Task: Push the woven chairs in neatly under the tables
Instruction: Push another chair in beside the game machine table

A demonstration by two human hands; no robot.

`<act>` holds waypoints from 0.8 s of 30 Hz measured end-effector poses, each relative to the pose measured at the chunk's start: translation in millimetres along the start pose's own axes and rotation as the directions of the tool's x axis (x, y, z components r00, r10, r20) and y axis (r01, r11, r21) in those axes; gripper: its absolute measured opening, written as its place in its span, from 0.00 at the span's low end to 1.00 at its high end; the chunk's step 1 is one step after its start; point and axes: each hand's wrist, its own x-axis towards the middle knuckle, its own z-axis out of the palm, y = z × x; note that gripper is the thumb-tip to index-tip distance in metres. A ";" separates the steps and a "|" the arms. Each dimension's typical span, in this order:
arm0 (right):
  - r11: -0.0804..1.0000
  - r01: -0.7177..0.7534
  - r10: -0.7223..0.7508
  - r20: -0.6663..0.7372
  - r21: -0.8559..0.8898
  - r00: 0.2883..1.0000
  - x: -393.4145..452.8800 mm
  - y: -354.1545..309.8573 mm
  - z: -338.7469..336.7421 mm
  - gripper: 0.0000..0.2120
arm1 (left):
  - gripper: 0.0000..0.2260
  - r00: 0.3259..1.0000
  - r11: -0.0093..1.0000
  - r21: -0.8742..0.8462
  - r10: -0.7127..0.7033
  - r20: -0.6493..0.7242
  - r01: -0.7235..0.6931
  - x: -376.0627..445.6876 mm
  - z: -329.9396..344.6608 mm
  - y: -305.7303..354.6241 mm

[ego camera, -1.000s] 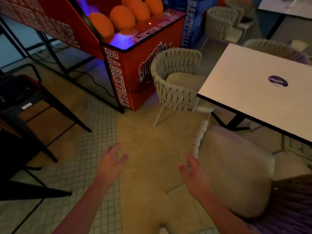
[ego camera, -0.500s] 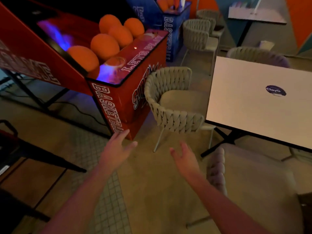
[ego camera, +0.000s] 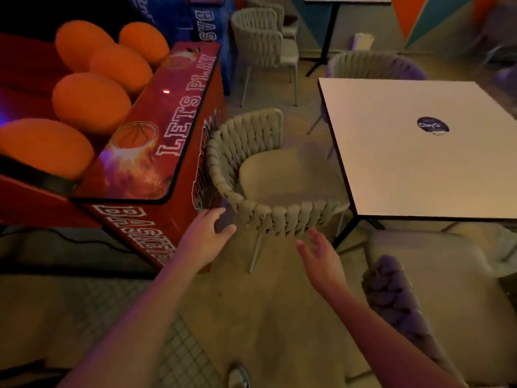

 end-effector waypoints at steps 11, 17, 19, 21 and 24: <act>0.958 -0.241 0.267 -0.184 0.154 0.946 78.7 19.7 26.3 0.30 | 0.27 0.979 0.984 0.134 0.096 0.179 -0.121 193.9 21.4 20.2; 0.940 -0.298 0.335 -0.295 0.163 0.895 138.2 16.5 14.0 0.32 | 0.28 0.966 0.947 0.242 0.165 0.200 -0.212 278.1 26.7 54.1; 0.934 -0.321 0.356 -0.334 0.157 0.873 163.0 11.6 13.3 0.31 | 0.28 0.965 0.929 0.287 0.187 0.186 -0.236 309.4 31.4 58.1; 0.924 -0.351 0.382 -0.363 0.151 0.850 182.9 8.4 16.7 0.30 | 0.28 0.962 0.918 0.313 0.189 0.198 -0.245 340.2 35.7 59.7; 0.914 -0.382 0.402 -0.407 0.135 0.820 209.0 6.2 25.4 0.30 | 0.28 0.960 0.890 0.383 0.171 0.221 -0.247 389.9 39.6 59.4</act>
